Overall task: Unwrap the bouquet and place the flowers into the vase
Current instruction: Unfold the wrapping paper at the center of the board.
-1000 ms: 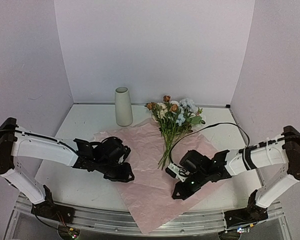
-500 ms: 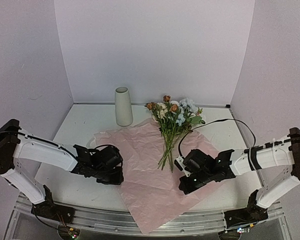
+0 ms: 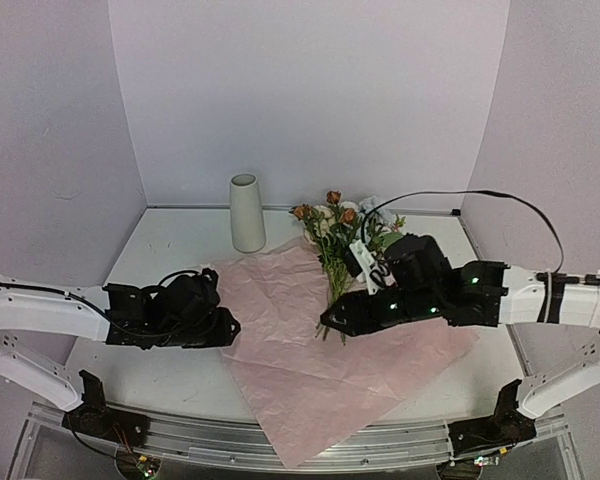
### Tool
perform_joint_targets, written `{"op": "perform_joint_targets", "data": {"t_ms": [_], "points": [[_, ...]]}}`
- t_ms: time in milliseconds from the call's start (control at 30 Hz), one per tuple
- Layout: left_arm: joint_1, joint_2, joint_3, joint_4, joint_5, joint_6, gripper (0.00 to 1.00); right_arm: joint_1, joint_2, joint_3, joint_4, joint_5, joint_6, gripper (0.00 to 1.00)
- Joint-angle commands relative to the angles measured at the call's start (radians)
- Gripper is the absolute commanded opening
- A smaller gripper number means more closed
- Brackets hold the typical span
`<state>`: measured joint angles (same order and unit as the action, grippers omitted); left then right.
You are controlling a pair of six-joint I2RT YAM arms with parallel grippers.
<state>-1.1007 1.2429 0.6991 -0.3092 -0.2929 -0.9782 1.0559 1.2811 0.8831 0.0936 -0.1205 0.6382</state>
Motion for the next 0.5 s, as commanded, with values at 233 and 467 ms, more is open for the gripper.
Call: {"op": "perform_joint_targets", "data": {"t_ms": [233, 467], "points": [[-0.004, -0.045, 0.086, -0.028, -0.039, -0.025, 0.34, -0.218, -0.194, 0.073, 0.099, -0.358, 0.500, 0.98], [-0.004, -0.109, 0.108, -0.048, -0.101, -0.021, 0.36, -0.348, -0.142, 0.051, 0.149, -0.397, 0.673, 0.98]]}}
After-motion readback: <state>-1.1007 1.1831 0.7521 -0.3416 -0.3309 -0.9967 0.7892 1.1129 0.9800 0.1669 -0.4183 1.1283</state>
